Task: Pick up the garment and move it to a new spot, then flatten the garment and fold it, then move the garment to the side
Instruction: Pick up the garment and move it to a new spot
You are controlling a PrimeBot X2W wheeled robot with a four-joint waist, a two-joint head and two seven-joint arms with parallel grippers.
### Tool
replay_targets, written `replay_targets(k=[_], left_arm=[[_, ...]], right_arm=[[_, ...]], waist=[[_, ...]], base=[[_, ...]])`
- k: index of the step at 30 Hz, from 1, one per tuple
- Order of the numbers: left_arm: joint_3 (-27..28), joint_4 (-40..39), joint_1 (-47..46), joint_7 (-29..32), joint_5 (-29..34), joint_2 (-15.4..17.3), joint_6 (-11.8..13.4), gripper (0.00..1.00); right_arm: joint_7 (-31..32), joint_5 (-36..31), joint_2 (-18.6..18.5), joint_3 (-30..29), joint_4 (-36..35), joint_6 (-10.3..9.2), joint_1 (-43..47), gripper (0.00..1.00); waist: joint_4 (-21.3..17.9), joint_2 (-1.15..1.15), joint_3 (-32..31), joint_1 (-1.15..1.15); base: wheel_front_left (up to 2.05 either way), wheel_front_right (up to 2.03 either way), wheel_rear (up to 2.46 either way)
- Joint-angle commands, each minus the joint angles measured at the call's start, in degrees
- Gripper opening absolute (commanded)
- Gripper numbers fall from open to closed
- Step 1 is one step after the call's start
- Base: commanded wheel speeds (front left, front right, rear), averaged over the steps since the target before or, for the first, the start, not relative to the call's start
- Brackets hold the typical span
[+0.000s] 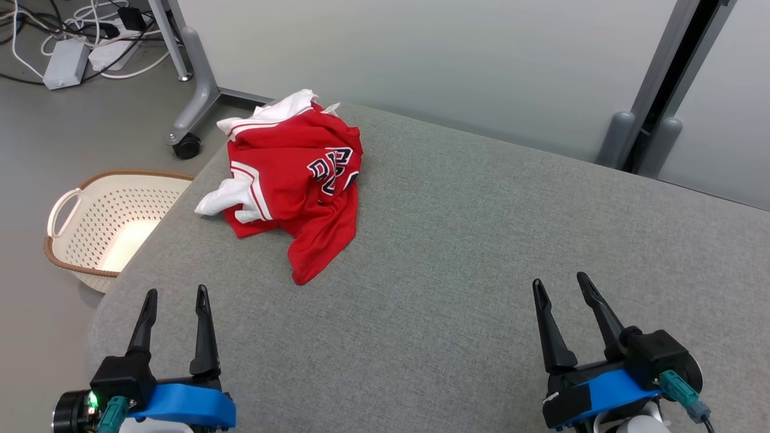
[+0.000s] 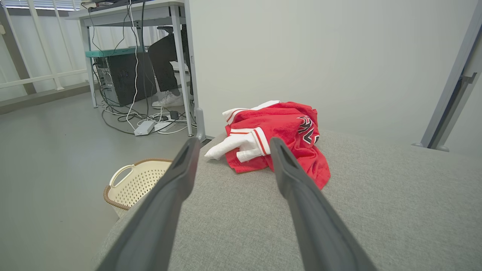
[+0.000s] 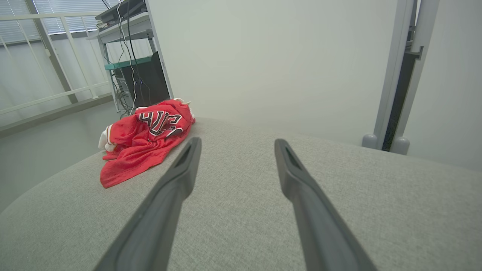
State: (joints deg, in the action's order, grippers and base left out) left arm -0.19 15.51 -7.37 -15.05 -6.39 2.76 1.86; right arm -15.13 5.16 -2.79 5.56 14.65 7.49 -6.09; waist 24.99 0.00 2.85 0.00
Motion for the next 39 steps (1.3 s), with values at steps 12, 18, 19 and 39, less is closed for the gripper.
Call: replay_targets(k=[12,18,19,39], left_arm=[[2.2,-0.63,-7.88,-0.2,1.36,1.33,-1.5,1.0],[4.79,1.26,-17.17,-0.2,1.65,3.54,-2.46,1.0],[4.79,1.26,-17.17,-0.2,1.65,3.54,-2.46,1.0],[4.48,23.62,-39.04,-0.12,4.09,11.47,-5.69,1.0]], right_arm=[[-0.04,-1.97,-0.58,-0.29,-0.7,0.0,-2.82,1.0],[-0.04,-2.74,-1.74,0.27,-1.43,0.0,-5.21,1.0],[-0.04,-2.74,-1.74,0.27,-1.43,0.0,-5.21,1.0],[-0.04,-3.47,-5.49,0.16,-7.49,0.0,-11.48,1.0]], waist=[[-3.95,0.0,3.74,0.0],[-7.75,0.0,7.68,0.0],[-7.75,0.0,7.68,0.0],[-16.4,0.0,21.7,0.0]], base=[[0.0,0.0,0.0],[0.0,0.0,0.0],[0.0,0.0,0.0],[0.0,0.0,0.0]])
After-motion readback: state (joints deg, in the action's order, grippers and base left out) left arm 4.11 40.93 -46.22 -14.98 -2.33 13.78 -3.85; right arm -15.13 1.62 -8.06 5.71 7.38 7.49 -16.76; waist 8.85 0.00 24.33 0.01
